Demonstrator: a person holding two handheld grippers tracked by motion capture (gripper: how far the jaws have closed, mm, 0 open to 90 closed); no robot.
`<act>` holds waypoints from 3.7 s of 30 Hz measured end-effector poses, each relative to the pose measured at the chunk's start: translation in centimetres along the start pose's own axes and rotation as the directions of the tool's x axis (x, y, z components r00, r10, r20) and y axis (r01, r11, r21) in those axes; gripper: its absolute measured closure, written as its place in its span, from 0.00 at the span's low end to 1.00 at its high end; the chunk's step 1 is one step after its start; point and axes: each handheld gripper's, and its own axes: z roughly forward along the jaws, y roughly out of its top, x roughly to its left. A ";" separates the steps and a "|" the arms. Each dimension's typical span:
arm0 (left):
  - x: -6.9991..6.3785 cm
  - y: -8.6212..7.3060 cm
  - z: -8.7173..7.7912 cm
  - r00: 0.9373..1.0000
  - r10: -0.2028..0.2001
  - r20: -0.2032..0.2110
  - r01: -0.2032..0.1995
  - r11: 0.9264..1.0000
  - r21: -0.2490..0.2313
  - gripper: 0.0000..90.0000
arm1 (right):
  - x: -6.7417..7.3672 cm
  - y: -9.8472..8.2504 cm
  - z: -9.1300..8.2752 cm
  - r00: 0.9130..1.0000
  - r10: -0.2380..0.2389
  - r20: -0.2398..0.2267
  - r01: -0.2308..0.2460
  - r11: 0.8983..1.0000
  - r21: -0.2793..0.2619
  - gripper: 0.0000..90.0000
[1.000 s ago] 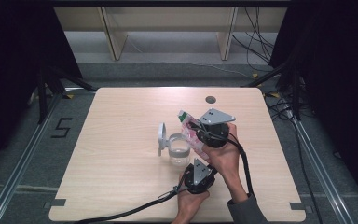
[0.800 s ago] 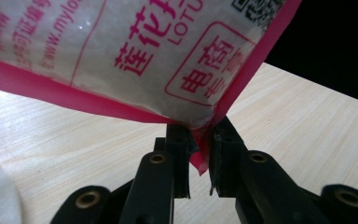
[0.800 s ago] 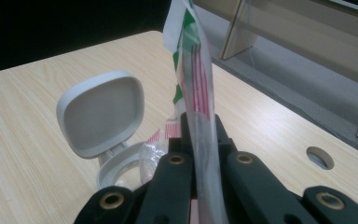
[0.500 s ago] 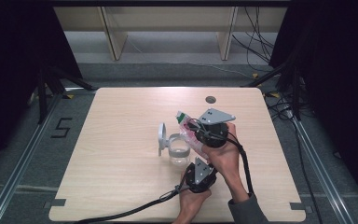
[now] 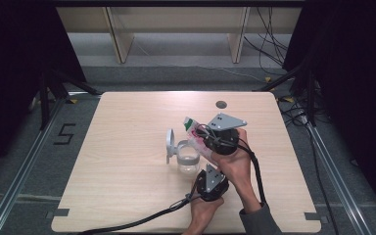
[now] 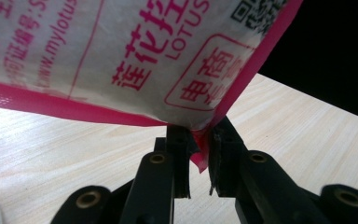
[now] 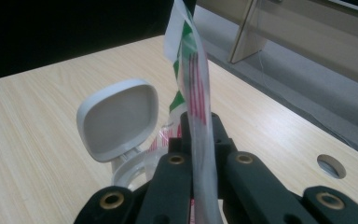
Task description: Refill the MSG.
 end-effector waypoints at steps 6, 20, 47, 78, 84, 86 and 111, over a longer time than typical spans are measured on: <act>-0.1 0.0 0.1 1.000 -0.007 0.004 0.007 1.000 -0.010 0.88 | 0.0 0.3 0.0 1.000 -0.019 -0.008 0.019 1.000 0.006 1.00; -0.4 0.0 0.4 1.000 -0.004 0.010 0.005 1.000 -0.029 0.88 | 0.0 0.4 0.1 0.999 -0.027 -0.027 0.027 1.000 0.002 1.00; -0.7 0.3 0.3 1.000 -0.013 0.016 0.014 0.999 -0.053 0.88 | 0.6 0.7 0.4 0.998 -0.048 -0.052 0.049 0.999 0.022 1.00; -0.7 0.4 0.2 1.000 -0.019 0.021 0.020 0.998 -0.058 0.88 | 0.9 0.9 0.9 0.994 -0.100 -0.045 0.100 0.995 0.005 1.00; -0.8 0.4 0.1 1.000 -0.018 0.020 0.019 0.998 -0.063 0.88 | 0.8 0.9 0.8 0.994 -0.091 -0.054 0.091 0.996 -0.001 1.00; -0.8 0.4 0.2 1.000 -0.021 0.022 0.023 0.998 -0.062 0.88 | 0.8 0.9 0.8 0.995 -0.086 -0.054 0.086 0.996 0.001 1.00; -1.1 0.6 0.8 0.993 -0.106 0.049 0.111 0.985 -0.129 0.88 | 1.1 0.9 1.1 0.995 -0.080 -0.052 0.080 0.997 0.002 1.00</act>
